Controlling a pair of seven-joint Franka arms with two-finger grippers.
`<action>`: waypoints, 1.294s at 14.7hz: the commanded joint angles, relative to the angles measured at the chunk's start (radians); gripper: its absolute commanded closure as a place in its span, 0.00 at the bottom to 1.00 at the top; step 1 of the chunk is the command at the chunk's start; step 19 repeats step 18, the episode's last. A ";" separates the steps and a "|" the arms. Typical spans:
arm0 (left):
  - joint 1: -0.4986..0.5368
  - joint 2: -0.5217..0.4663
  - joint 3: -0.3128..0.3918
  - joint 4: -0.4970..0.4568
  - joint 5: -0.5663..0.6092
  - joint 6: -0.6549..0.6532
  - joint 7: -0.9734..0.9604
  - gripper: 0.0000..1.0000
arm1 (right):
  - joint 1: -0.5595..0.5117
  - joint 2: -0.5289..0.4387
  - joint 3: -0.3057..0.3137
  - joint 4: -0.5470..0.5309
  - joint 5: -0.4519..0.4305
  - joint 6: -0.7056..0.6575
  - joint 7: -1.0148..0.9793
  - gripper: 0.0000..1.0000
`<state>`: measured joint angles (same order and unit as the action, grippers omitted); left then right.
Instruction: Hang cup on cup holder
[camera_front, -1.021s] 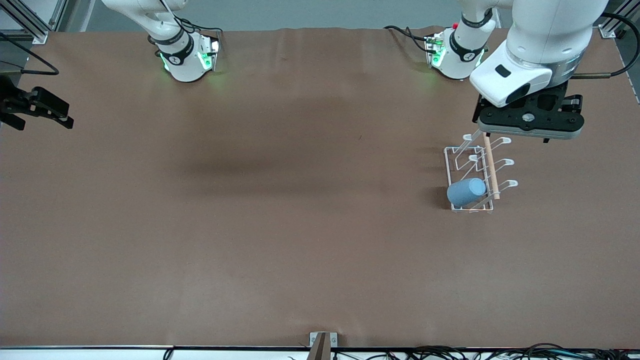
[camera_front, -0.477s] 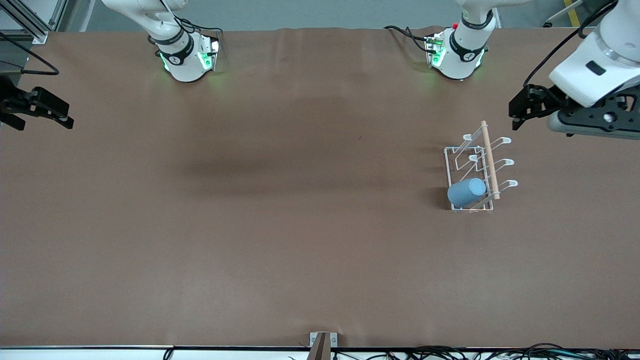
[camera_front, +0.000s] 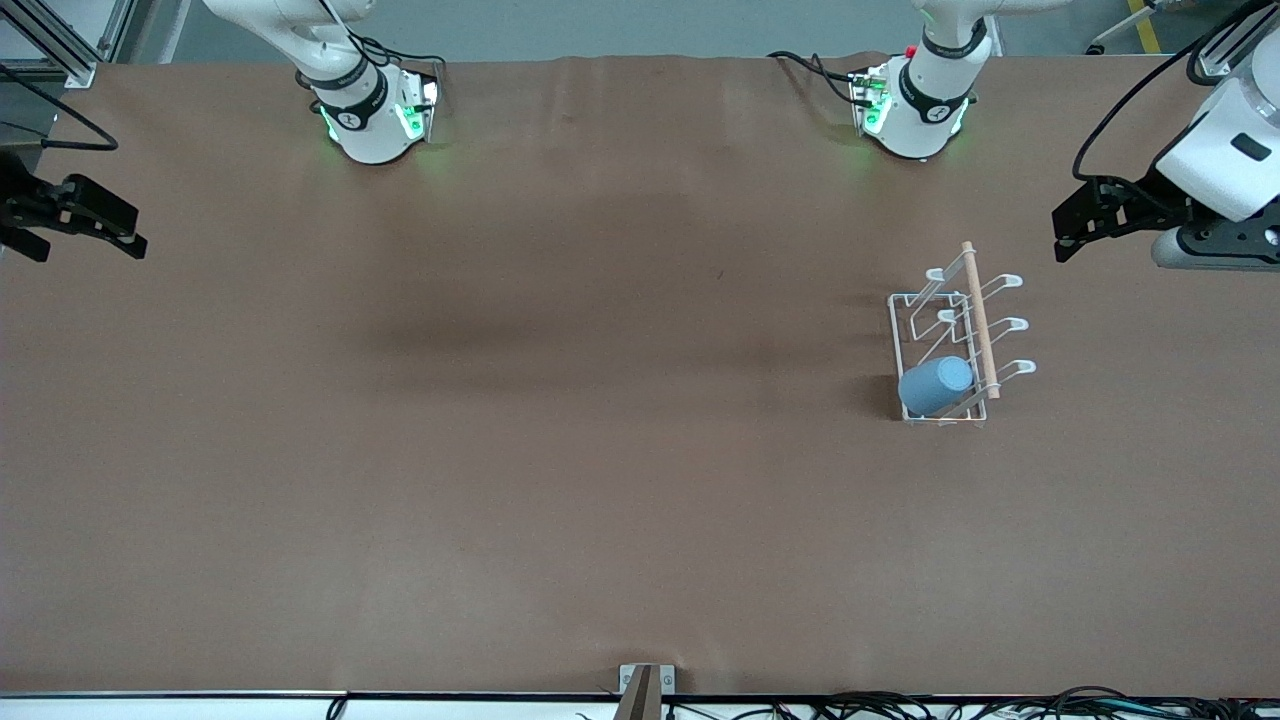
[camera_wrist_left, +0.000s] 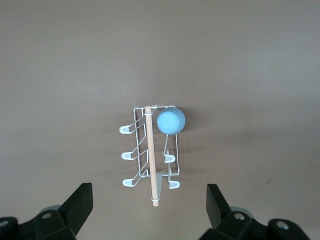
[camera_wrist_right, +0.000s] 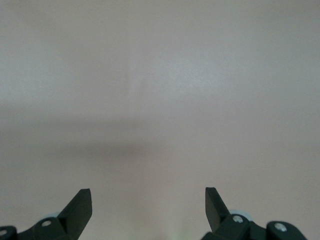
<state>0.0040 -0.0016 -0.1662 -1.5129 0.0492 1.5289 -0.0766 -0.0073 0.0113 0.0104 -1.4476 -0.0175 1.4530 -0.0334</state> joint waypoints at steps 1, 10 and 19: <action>0.002 -0.078 0.007 -0.104 -0.020 0.039 -0.015 0.00 | 0.001 -0.016 0.005 -0.014 -0.013 0.007 0.013 0.00; 0.004 -0.051 0.005 -0.029 -0.005 -0.013 0.001 0.00 | 0.001 -0.016 0.005 -0.014 -0.013 0.012 0.013 0.00; 0.004 -0.044 0.007 -0.013 -0.012 -0.041 -0.017 0.00 | 0.000 -0.014 0.005 -0.013 -0.013 0.015 0.013 0.00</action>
